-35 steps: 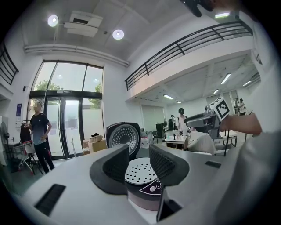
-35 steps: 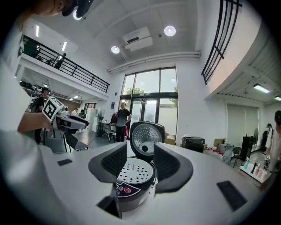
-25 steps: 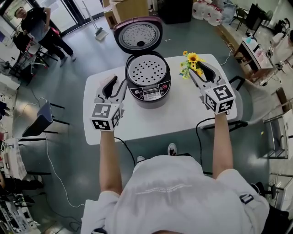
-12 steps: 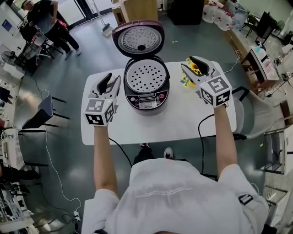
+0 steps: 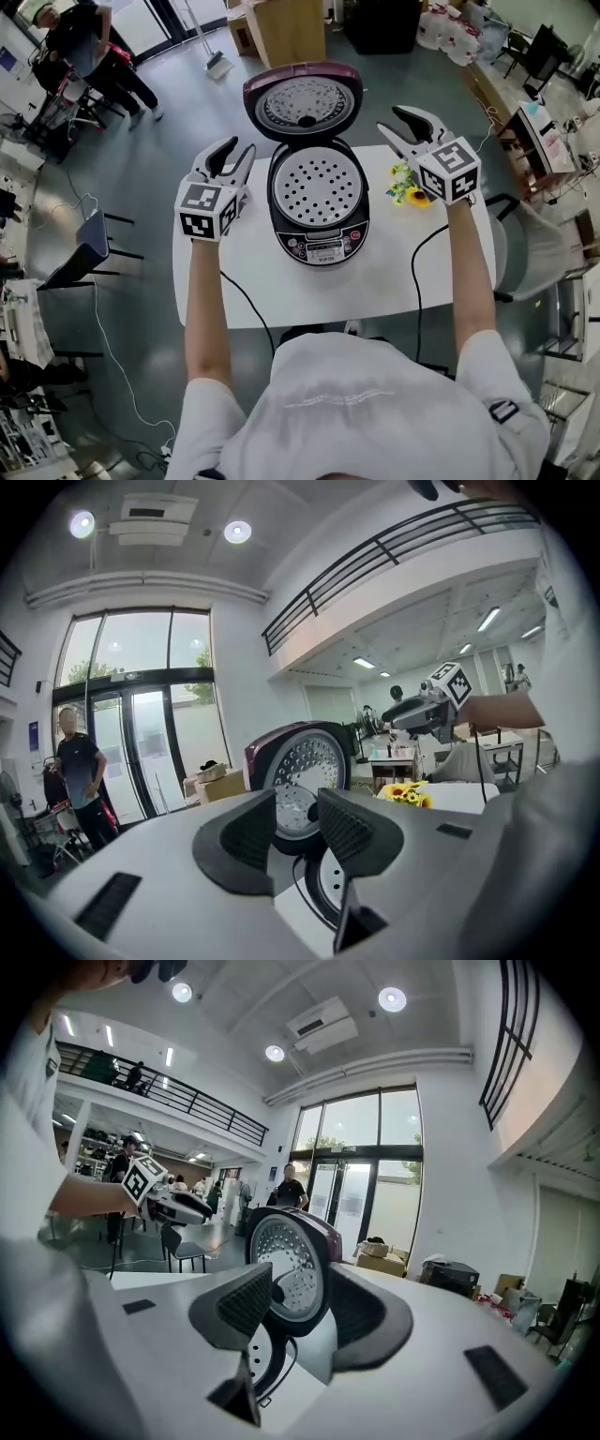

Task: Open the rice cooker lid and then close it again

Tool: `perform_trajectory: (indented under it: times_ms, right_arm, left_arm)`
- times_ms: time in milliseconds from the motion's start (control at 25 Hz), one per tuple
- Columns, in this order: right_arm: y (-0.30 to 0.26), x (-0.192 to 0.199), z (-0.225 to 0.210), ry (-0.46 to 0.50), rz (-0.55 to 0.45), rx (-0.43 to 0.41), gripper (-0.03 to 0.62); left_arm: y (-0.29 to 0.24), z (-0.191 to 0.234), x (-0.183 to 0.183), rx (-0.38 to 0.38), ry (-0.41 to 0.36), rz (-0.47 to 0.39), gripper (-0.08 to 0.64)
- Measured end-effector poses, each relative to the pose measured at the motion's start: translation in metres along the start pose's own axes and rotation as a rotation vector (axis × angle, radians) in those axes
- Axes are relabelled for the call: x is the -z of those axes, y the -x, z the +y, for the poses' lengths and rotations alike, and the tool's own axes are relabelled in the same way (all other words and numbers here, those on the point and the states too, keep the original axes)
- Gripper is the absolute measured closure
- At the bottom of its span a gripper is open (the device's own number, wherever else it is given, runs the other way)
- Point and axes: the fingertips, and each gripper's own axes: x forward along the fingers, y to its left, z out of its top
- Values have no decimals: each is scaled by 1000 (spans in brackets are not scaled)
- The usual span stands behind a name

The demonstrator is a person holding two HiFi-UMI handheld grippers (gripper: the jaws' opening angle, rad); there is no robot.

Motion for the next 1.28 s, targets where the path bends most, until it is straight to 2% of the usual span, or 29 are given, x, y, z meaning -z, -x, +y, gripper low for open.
perform_trajectory:
  times_ms: [200, 360, 680, 840, 1000, 1080, 1160, 1280]
  right_arm:
    - [-43, -2, -22, 32, 35, -22, 394]
    - [-68, -5, -31, 63, 58, -62, 360]
    - [-100, -8, -33, 84, 65, -179, 299]
    - [-110, -8, -35, 79, 65, -205, 293]
    - [-119, -3, -36, 84, 86, -218, 295]
    - [-121, -1, -36, 83, 90, -218, 299]
    - [-122, 0, -36, 83, 87, -212, 342]
    - [-122, 0, -35, 88, 87, -201, 396]
  left_arm:
    - [-38, 33, -4, 60, -8, -7, 393]
    - [-63, 49, -10, 105, -12, -19, 376]
    - [-96, 54, -24, 232, -73, -35, 296]
    - [-105, 51, -23, 277, -102, -23, 295]
    - [-109, 56, -23, 272, -89, -32, 299]
    - [-110, 55, -21, 272, -87, -27, 326]
    - [-110, 53, -20, 274, -89, -22, 356]
    - [-108, 53, -20, 268, -86, -16, 357]
